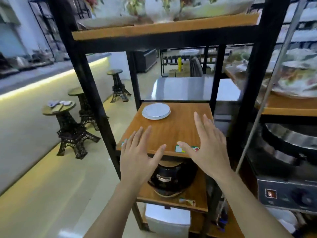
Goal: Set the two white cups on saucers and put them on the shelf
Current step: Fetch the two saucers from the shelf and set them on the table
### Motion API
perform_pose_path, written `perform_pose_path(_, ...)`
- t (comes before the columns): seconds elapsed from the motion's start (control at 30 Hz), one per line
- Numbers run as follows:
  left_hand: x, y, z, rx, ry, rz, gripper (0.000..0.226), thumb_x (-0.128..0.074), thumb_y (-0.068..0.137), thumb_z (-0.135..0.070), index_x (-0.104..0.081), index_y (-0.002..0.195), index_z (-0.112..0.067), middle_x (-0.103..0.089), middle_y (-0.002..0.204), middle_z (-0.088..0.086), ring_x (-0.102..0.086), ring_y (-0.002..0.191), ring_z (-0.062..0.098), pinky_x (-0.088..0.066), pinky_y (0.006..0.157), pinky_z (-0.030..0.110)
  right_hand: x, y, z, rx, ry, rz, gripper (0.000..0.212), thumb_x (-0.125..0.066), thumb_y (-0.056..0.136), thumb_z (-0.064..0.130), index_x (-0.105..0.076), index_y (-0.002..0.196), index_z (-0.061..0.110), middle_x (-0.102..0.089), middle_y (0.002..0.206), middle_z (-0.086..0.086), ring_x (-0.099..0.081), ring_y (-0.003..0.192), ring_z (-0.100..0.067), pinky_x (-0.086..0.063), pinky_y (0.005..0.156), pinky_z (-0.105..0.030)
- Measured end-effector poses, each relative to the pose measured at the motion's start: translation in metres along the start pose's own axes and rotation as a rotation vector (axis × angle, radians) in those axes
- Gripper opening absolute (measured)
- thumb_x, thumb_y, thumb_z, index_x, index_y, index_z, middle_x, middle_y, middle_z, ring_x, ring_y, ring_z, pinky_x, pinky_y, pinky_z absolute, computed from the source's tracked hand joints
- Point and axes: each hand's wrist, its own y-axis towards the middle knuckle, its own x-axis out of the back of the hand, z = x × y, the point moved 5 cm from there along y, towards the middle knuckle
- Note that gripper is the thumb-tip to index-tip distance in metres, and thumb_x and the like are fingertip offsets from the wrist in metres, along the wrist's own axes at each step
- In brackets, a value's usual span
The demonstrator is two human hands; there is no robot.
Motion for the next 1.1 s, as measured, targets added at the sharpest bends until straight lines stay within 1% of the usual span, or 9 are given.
perform_pose_path(0.23, -0.039, 0.077, 0.053, 0.11, -0.033, 0.07, 0.088, -0.02, 0.072, -0.079, -0.028, 0.147, -0.033, -0.034, 0.154, -0.003, -0.028, 0.142, 0.016, -0.021, 0.116, 0.04, -0.061, 0.085, -0.005, -0.041, -0.007, 0.102, 0.089, -0.035, 0.079, 0.074, 0.026, 0.138, 0.046, 0.004, 0.162, 0.003, 0.001, 0.149, -0.016, -0.002, 0.118, -0.04)
perform_pose_path(0.37, -0.069, 0.127, 0.076, 0.101, -0.049, 0.106, 0.083, -0.028, 0.077, -0.075, -0.03, 0.147, -0.03, -0.038, 0.152, -0.001, -0.032, 0.141, 0.018, -0.028, 0.114, 0.039, -0.093, 0.129, -0.012, -0.106, -0.017, 0.09, 0.092, -0.037, 0.079, 0.074, 0.018, 0.145, 0.042, 0.002, 0.162, 0.002, -0.001, 0.149, -0.017, -0.008, 0.119, -0.044)
perform_pose_path(0.5, -0.096, 0.173, 0.099, 0.108, -0.065, 0.18, 0.071, -0.042, 0.086, -0.064, -0.029, 0.147, -0.03, -0.035, 0.154, -0.003, -0.03, 0.141, 0.016, -0.026, 0.115, 0.036, -0.124, 0.167, -0.019, -0.23, -0.009, 0.15, 0.091, -0.038, 0.08, 0.073, 0.016, 0.146, 0.041, 0.003, 0.162, 0.003, -0.002, 0.149, -0.021, -0.009, 0.118, -0.044)
perform_pose_path(0.63, -0.121, 0.211, 0.118, 0.157, -0.075, 0.209, 0.068, -0.043, 0.088, -0.061, -0.033, 0.146, -0.027, -0.038, 0.152, -0.004, -0.035, 0.139, 0.017, -0.029, 0.111, 0.036, -0.152, 0.199, -0.028, -0.354, 0.124, 0.201, 0.091, -0.044, 0.081, 0.07, 0.004, 0.15, 0.036, -0.006, 0.162, 0.003, -0.01, 0.148, -0.022, -0.015, 0.116, -0.048)
perform_pose_path(0.77, -0.139, 0.225, 0.129, 0.282, -0.176, 0.277, 0.068, -0.044, 0.09, -0.055, -0.03, 0.146, -0.019, -0.042, 0.147, 0.003, -0.041, 0.133, 0.024, -0.037, 0.103, 0.038, -0.178, 0.212, -0.038, -0.565, 0.489, 0.263, 0.087, -0.054, 0.084, 0.057, -0.007, 0.151, 0.027, -0.017, 0.16, -0.001, -0.025, 0.144, -0.024, -0.029, 0.114, -0.047)
perform_pose_path(0.83, -0.146, 0.232, 0.139, 0.352, -0.203, 0.323, 0.073, -0.045, 0.091, -0.053, -0.024, 0.148, -0.014, -0.039, 0.149, 0.007, -0.041, 0.133, 0.027, -0.039, 0.102, 0.04, -0.188, 0.216, -0.043, -0.663, 0.592, 0.282, 0.085, -0.055, 0.086, 0.052, -0.011, 0.151, 0.021, -0.026, 0.157, -0.006, -0.032, 0.141, -0.027, -0.033, 0.111, -0.045)
perform_pose_path(0.9, -0.154, 0.238, 0.148, 0.431, -0.257, 0.362, 0.077, -0.048, 0.09, -0.053, -0.022, 0.148, -0.011, -0.039, 0.15, 0.01, -0.044, 0.132, 0.03, -0.04, 0.101, 0.043, -0.194, 0.225, -0.049, -0.698, 0.6, 0.285, 0.082, -0.056, 0.087, 0.049, -0.014, 0.151, 0.017, -0.031, 0.154, -0.009, -0.036, 0.138, -0.028, -0.035, 0.111, -0.045)
perform_pose_path(1.0, -0.166, 0.244, 0.151, 0.512, -0.366, 0.382, 0.07, -0.053, 0.089, -0.048, -0.031, 0.142, -0.007, -0.049, 0.141, 0.012, -0.051, 0.124, 0.03, -0.044, 0.095, 0.04, -0.201, 0.236, -0.053, -0.728, 0.571, 0.307, 0.08, -0.054, 0.086, 0.052, -0.022, 0.148, 0.013, -0.04, 0.148, -0.009, -0.043, 0.132, -0.029, -0.04, 0.107, -0.045)
perform_pose_path(1.1, -0.18, 0.25, 0.145, 0.556, -0.496, 0.415, 0.062, -0.054, 0.091, -0.041, -0.034, 0.139, -0.007, -0.052, 0.137, 0.012, -0.053, 0.121, 0.031, -0.047, 0.095, 0.04, -0.208, 0.244, -0.05, -0.731, 0.537, 0.348, 0.07, -0.051, 0.088, 0.05, -0.033, 0.142, 0.01, -0.053, 0.132, -0.008, -0.055, 0.116, -0.025, -0.05, 0.094, -0.039)
